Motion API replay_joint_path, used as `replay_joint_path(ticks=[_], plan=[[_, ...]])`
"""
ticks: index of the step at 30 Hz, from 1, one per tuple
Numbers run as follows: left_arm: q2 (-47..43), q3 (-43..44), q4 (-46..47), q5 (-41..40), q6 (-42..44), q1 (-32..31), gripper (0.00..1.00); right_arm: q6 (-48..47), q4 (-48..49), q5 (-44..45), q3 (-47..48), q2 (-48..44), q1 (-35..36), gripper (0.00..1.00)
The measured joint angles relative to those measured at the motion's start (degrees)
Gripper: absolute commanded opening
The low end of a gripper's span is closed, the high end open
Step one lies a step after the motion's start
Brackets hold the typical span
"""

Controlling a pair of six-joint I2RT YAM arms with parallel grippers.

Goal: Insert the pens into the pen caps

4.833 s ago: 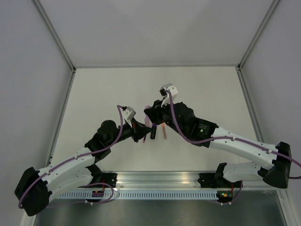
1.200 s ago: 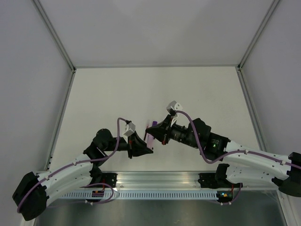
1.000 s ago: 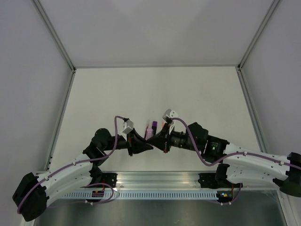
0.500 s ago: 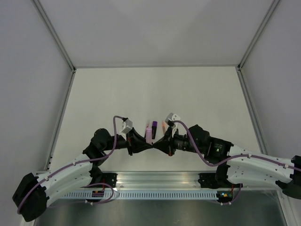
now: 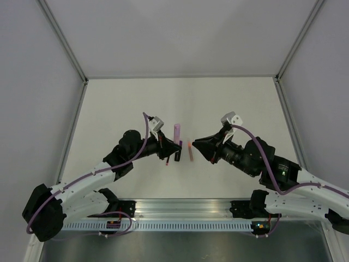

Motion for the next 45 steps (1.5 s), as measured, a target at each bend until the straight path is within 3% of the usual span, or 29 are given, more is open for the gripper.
replay_joint_path(ticks=[5,12,19,25,33,39,45], plan=[[8.2,4.42,-7.69,-0.7,-0.61,4.9,0.02,-0.98,0.85,4.26,-1.92,0.61,0.0,0.36],[24.09,5.4,-13.07,4.9,-1.49,16.63,0.02,-0.81,1.49,8.87,-8.9,-3.67,0.0,0.41],[30.84,6.1,-17.49,5.55,-0.98,17.18,0.03,-0.59,3.48,10.47,-9.42,-4.76,0.0,0.44],[35.21,7.28,-17.86,6.38,-1.22,18.75,0.18,-0.55,3.87,10.58,-9.44,-2.14,0.02,0.47],[35.91,8.07,-17.97,7.17,-1.57,18.93,0.41,-0.52,4.02,11.21,-9.44,-1.27,0.02,0.49],[33.53,7.48,-18.97,4.61,-1.92,19.54,0.44,-0.39,4.63,11.19,-9.44,0.0,0.02,0.5],[25.7,5.68,-20.48,-0.57,-1.9,19.76,0.48,-0.39,5.2,11.19,-9.46,1.97,0.02,0.5]])
